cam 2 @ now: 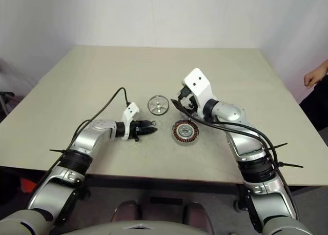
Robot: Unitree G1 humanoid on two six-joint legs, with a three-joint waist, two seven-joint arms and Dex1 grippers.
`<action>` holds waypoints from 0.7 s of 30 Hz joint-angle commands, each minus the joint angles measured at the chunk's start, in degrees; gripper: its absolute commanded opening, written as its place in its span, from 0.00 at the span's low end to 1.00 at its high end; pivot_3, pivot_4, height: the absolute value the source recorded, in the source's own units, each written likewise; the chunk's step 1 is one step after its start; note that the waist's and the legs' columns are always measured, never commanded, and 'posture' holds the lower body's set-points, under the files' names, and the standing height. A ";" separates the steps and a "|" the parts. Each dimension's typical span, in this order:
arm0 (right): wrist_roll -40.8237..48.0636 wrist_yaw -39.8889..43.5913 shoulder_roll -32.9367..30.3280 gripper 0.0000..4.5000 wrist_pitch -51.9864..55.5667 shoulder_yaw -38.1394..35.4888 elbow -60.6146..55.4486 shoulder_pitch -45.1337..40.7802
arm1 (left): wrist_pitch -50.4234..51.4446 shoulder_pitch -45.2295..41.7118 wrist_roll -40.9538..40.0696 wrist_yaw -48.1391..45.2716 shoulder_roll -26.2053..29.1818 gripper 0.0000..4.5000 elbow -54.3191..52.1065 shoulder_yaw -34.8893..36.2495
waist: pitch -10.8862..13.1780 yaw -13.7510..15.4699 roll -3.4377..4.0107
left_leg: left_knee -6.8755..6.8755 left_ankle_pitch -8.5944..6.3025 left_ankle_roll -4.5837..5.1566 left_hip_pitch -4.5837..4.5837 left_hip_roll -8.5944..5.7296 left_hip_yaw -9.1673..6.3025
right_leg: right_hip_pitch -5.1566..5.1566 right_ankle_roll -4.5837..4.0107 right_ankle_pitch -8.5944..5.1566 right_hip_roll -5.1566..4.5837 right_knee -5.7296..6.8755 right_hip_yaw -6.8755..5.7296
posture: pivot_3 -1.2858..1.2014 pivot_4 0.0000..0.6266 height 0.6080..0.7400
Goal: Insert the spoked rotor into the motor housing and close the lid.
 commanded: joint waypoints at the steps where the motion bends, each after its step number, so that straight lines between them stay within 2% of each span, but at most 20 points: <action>1: -0.96 -0.72 0.30 0.91 -1.85 -0.18 -0.78 -0.61 | -3.61 -1.68 1.67 1.16 1.27 0.45 1.32 1.22 | 0.00 -0.07 0.00 | 0.00 0.00 0.00 -0.03 0.00 0.00 | -0.01 -0.02 0.01 0.00 0.00 -0.01 | 0.52 0.00 1.00; 9: -1.38 -1.16 0.72 0.91 -2.68 0.16 -0.73 -0.28 | -9.32 -3.41 3.59 1.48 1.26 0.45 4.29 1.12 | 0.00 -0.01 0.00 | 0.00 0.00 0.00 -0.19 0.01 0.00 | -0.16 -0.03 0.02 -0.01 -0.08 -0.08 | 0.52 0.00 1.00; 21: -1.82 -0.97 0.38 0.91 -3.16 0.37 -0.33 -0.39 | -9.34 -2.75 2.38 -2.76 -0.51 0.45 3.77 -0.43 | 0.01 0.21 0.00 | 0.00 0.00 0.00 -0.18 0.01 0.00 | -0.17 -0.03 0.02 -0.03 -0.08 -0.09 | 0.52 0.00 1.00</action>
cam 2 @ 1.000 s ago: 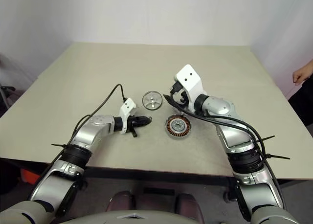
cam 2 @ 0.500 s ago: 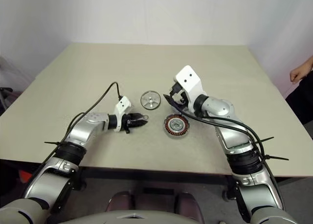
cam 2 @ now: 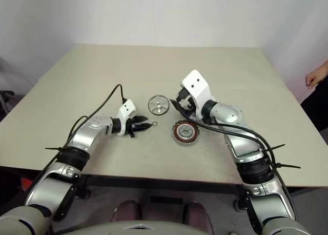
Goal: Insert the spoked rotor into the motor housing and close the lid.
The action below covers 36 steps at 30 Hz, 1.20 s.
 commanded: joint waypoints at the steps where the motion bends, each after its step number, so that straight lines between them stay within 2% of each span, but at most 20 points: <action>1: -0.67 -0.02 -0.26 0.91 -1.18 -0.53 -0.74 -0.77 | -0.15 -0.49 -0.62 -2.20 -0.05 0.48 -2.42 -0.18 | 0.00 0.06 0.00 | 0.00 0.00 0.00 0.00 0.00 0.00 | 0.00 0.00 0.00 0.00 0.00 0.00 | 0.52 0.00 1.00; 3: -0.71 0.05 -0.40 0.91 -1.10 -0.64 -0.83 -0.69 | -0.11 -0.53 -0.23 -2.77 0.44 0.58 -2.33 -0.13 | 0.00 0.07 0.00 | -0.01 0.00 0.00 -0.01 0.02 0.00 | 0.00 0.00 0.00 0.01 0.00 0.00 | 0.52 0.00 1.00; 8: -0.64 0.13 -0.57 0.91 -0.83 -0.80 -1.21 -0.65 | -2.85 -1.97 2.92 1.81 0.15 0.94 0.71 0.32 | 0.00 0.01 0.00 | -0.01 0.00 0.00 -0.01 0.01 0.00 | 0.02 0.00 0.00 0.01 0.04 0.01 | 0.52 0.00 1.00; 28: -0.80 -0.38 -0.06 0.91 -0.83 -0.78 -0.42 -1.40 | -4.51 -2.42 7.72 2.61 -4.39 0.94 3.50 -3.76 | 0.00 1.12 0.01 | 0.00 0.01 -0.02 0.02 -0.02 0.00 | 0.08 -0.01 0.00 -0.04 0.02 -0.01 | 0.52 0.00 1.00; 29: -0.82 -0.41 -0.05 0.91 -0.88 -0.81 -0.33 -1.43 | -3.90 -2.45 7.46 2.76 -4.74 0.90 3.61 -3.52 | 0.00 1.16 0.01 | 0.00 0.01 -0.02 0.02 -0.04 0.00 | 0.09 -0.01 0.00 -0.05 0.02 0.00 | 0.52 0.00 1.00; 30: -0.85 -0.44 -0.04 0.91 -0.94 -0.84 -0.25 -1.45 | -3.35 -2.46 7.23 2.80 -5.01 0.90 3.68 -3.28 | 0.00 1.19 0.01 | 0.01 0.01 -0.02 0.02 -0.04 0.00 | 0.12 0.00 0.00 -0.07 0.02 0.00 | 0.52 0.00 1.00; 34: -0.89 -0.48 -0.04 0.91 -1.05 -1.00 -0.01 -1.53 | -2.06 -2.47 7.24 3.21 -5.28 0.64 3.55 -2.76 | -0.01 1.23 0.01 | 0.04 0.04 -0.05 0.04 -0.03 0.01 | 0.14 0.00 0.00 -0.12 0.02 -0.05 | 0.52 0.00 1.00; 36: -0.96 -0.55 -0.04 0.91 -1.09 -1.07 0.13 -1.59 | -1.83 -2.41 7.46 3.65 -5.14 0.64 3.26 -2.59 | -0.01 1.20 0.01 | 0.04 0.04 -0.05 0.00 -0.01 0.01 | 0.14 0.00 0.00 -0.11 0.02 -0.05 | 0.52 0.00 1.00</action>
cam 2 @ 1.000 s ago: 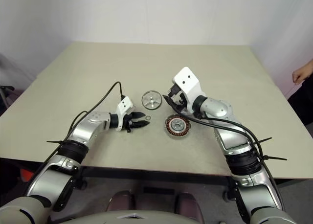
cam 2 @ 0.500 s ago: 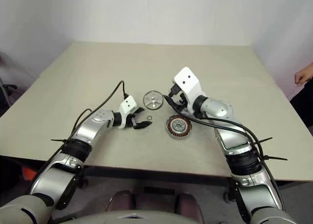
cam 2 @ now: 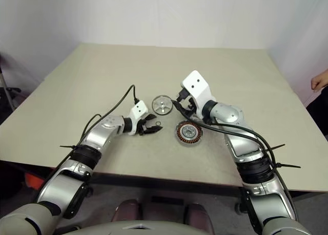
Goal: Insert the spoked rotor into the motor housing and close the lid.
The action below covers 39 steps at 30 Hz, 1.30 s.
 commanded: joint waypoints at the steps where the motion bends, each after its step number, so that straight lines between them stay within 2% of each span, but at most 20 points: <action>1: -0.55 -0.49 0.08 0.91 -1.13 -1.14 -0.45 -1.61 | 1.07 0.01 0.84 0.11 -0.18 0.64 0.25 -1.08 | 0.00 0.00 0.01 | -0.01 0.00 0.00 -0.01 0.01 0.00 | 0.00 0.00 0.00 0.01 0.00 0.00 | 0.52 0.00 1.00; 6: -0.66 -0.51 0.19 0.91 -1.36 -1.20 -0.07 -1.95 | 1.33 -0.03 1.01 0.12 0.20 0.64 0.05 -1.09 | 0.00 -0.05 0.01 | 0.00 0.02 -0.03 0.00 0.01 0.00 | 0.02 0.00 0.00 0.00 0.01 -0.01 | 0.52 0.00 1.00; 9: -0.71 -0.53 0.25 0.91 -1.42 -1.27 0.12 -2.22 | 1.36 -0.12 1.28 0.33 0.49 0.50 0.11 -1.12 | 0.00 -0.16 0.01 | -0.01 0.03 -0.05 -0.01 0.03 0.00 | 0.02 0.00 0.00 0.02 0.02 0.00 | 0.52 0.00 1.00; 13: -0.86 -0.56 0.36 0.91 -1.46 -1.30 0.30 -2.46 | 1.48 -0.17 1.63 0.41 0.87 0.20 -0.08 -1.25 | 0.00 -0.24 0.01 | -0.02 0.03 -0.05 -0.01 0.05 0.00 | 0.01 0.00 0.00 0.04 0.00 -0.01 | 0.52 0.00 1.00; 14: -0.91 -0.58 0.39 0.91 -1.49 -1.28 0.34 -2.50 | 1.43 -0.22 1.70 0.54 0.91 0.15 -0.04 -1.25 | 0.00 -0.25 0.01 | -0.03 0.03 -0.05 -0.01 0.06 0.00 | 0.01 0.00 0.00 0.05 0.00 -0.01 | 0.52 0.00 1.00; 23: -1.40 -0.66 0.78 0.91 -1.75 -1.03 0.71 -2.74 | 0.52 -0.29 1.28 -0.15 1.48 0.15 0.38 -0.89 | 0.00 -0.33 0.01 | -0.04 0.03 -0.05 -0.01 0.07 0.01 | 0.01 0.00 0.00 0.07 0.00 -0.01 | 0.52 0.00 1.00; 28: -1.84 -0.62 0.97 0.91 -2.16 -0.82 0.78 -2.42 | 1.94 -0.92 -1.12 0.43 1.61 0.15 1.09 2.20 | 0.00 -0.36 0.01 | -0.05 0.03 -0.06 -0.01 0.08 0.01 | 0.01 0.00 0.00 0.08 0.00 -0.01 | 0.52 0.00 1.00; 39: -2.97 -0.81 2.61 0.91 -3.84 0.27 1.36 -1.71 | 3.30 -1.35 -4.11 -4.68 7.49 0.15 2.04 4.32 | 0.00 -1.47 0.01 | -0.13 0.05 -0.09 -0.02 0.12 0.02 | -0.09 -0.04 -0.02 0.14 0.00 -0.01 | 0.52 0.00 1.00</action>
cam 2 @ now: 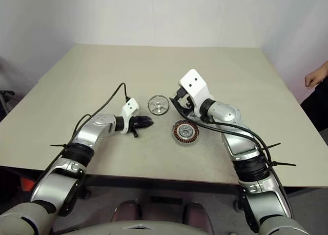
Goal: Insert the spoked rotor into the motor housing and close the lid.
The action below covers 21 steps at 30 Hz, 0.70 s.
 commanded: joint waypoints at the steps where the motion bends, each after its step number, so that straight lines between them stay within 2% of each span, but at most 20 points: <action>1: -0.66 -0.54 0.62 0.91 -1.85 0.06 0.19 -0.76 | -0.07 -1.14 -0.08 -0.69 2.42 0.15 1.34 1.64 | 0.00 -0.19 0.00 | 0.00 0.00 0.00 0.00 0.00 0.00 | -0.01 0.00 0.00 0.00 0.00 0.00 | 0.52 0.00 1.00; 14: -1.67 0.30 1.37 0.91 -3.23 0.15 1.52 -1.20 | -1.83 -2.14 -0.43 -0.58 1.82 0.15 2.58 2.17 | 0.01 -0.35 0.01 | 0.00 0.00 0.00 0.01 -0.01 0.00 | -0.02 -0.01 0.00 -0.01 -0.01 -0.01 | 0.52 0.00 1.00; 21: -1.90 0.52 1.65 0.91 -3.44 0.52 1.69 -1.22 | 6.21 -4.69 -9.21 -1.15 1.23 0.15 1.61 10.38 | 0.03 -0.36 -0.02 | 0.01 0.01 -0.02 0.02 0.00 0.00 | -0.07 -0.01 0.00 -0.01 0.01 -0.03 | 0.52 0.00 1.00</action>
